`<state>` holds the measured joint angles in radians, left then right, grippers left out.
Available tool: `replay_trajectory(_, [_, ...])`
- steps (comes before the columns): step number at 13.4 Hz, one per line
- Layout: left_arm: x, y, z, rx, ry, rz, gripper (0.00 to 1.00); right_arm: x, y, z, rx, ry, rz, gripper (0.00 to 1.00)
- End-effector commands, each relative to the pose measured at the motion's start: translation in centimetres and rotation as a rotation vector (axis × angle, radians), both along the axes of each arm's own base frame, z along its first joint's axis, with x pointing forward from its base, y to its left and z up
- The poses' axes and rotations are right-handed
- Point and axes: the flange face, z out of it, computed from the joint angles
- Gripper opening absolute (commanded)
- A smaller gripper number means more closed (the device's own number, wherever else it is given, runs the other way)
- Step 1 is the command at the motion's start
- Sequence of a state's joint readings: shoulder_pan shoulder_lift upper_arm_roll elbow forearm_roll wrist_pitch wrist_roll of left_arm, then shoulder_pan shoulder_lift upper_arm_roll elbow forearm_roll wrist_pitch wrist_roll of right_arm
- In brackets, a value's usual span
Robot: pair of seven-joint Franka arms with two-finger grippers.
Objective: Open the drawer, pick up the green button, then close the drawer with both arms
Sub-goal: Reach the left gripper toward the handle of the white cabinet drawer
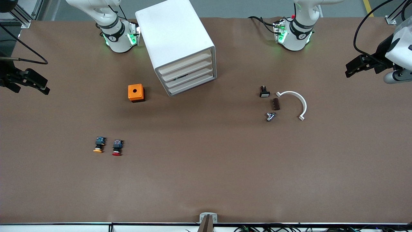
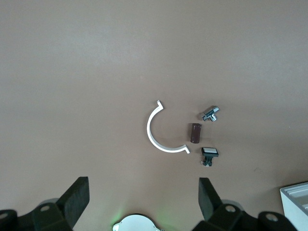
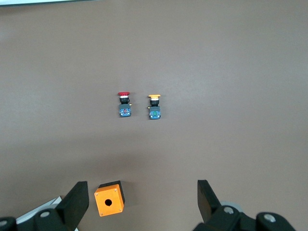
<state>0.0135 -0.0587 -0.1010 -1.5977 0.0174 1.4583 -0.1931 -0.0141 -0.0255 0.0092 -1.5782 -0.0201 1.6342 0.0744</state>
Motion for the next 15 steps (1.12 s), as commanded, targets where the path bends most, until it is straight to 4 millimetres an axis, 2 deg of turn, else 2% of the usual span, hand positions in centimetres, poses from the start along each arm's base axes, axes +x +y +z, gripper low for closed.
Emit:
replay_trajectory(1, [0.4, 0.5, 0.5, 0.017, 0.005, -0.008, 1.0, -0.2, -0.3, 0.2, 0.015, 0.003, -0.002, 1.0])
replay_trajectory(2, [1.1, 0.7, -0.5, 0.017, 0.024, 0.0, 1.0, -0.2, -0.2, 0.2, 0.015, 0.003, 0.0, 1.0])
replay_trajectory(5, [1.9, 0.6, -1.1, 0.016, 0.031, 0.016, 1.0, -0.2, -0.6, 0.3, 0.015, 0.0, -0.006, 1.0])
replay_trajectory(8, [3.5, -0.3, -4.3, 0.028, 0.085, 0.108, 1.0, -0.3, -0.7, 0.3, 0.017, 0.002, -0.008, 1.0])
replay_trajectory(11, [6.2, -1.5, -8.4, 0.04, 0.144, 0.275, 1.0, -0.2, -0.5, 0.2, 0.017, 0.002, -0.005, 1.0])
replay_trajectory(14, [7.5, -5.4, -12.8, 0.096, 0.2, 0.475, 1.0, -0.3, -0.7, 0.1, 0.017, 0.005, -0.008, 1.0])
replay_trajectory(15, [7.9, -7.5, -14.1, 0.124, 0.21, 0.546, 1.0, -0.2, -0.7, 0.1, 0.017, 0.003, -0.009, 1.0])
